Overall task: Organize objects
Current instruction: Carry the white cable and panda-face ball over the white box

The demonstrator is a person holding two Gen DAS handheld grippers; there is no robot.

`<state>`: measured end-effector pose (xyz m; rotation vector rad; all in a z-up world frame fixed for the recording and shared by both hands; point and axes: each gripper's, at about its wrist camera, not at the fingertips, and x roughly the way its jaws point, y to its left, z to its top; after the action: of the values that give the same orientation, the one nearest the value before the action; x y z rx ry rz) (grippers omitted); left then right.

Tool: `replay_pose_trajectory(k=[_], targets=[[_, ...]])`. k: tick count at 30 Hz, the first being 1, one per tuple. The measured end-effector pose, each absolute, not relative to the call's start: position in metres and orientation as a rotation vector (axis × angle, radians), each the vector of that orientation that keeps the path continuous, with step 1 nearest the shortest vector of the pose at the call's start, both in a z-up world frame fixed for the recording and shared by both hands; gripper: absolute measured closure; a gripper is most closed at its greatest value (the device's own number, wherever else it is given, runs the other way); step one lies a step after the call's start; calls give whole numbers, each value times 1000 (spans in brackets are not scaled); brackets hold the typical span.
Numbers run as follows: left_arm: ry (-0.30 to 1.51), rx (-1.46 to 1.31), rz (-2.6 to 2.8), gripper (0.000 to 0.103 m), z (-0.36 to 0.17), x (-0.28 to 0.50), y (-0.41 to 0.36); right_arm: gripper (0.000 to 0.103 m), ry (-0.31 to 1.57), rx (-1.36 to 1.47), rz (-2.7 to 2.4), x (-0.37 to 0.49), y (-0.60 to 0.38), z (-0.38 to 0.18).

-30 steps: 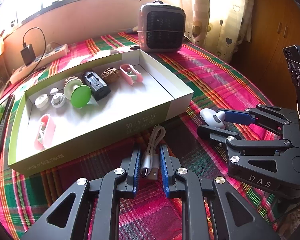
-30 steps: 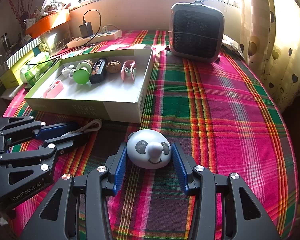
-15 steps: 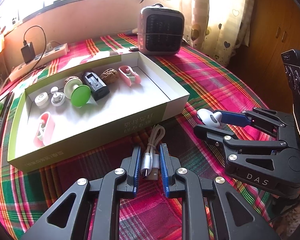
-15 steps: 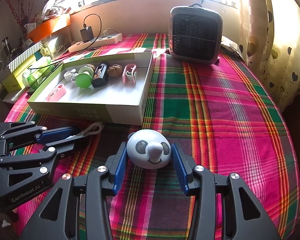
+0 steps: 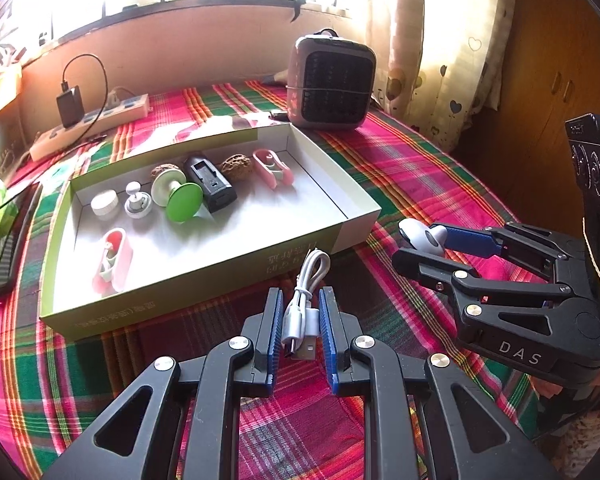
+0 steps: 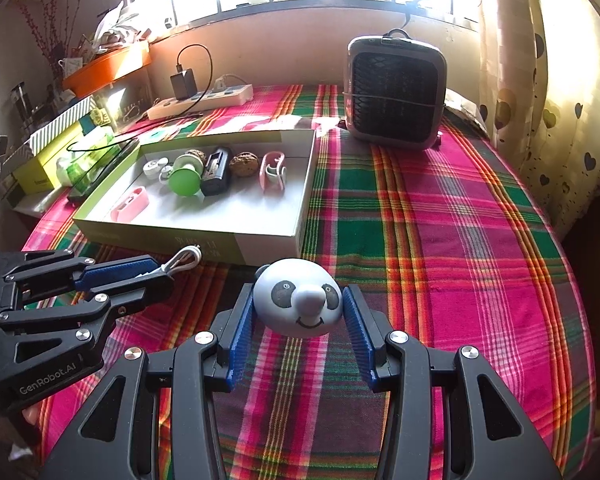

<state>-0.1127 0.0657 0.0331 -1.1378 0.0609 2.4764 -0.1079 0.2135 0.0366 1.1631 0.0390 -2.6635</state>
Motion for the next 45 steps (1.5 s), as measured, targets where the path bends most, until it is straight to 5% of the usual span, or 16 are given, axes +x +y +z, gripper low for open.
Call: replay_pose_trajectory(k=[45], targets=[[-14,-1163,2584,92,35,-175,28,58,98,1181,-2569,-191,169,37]])
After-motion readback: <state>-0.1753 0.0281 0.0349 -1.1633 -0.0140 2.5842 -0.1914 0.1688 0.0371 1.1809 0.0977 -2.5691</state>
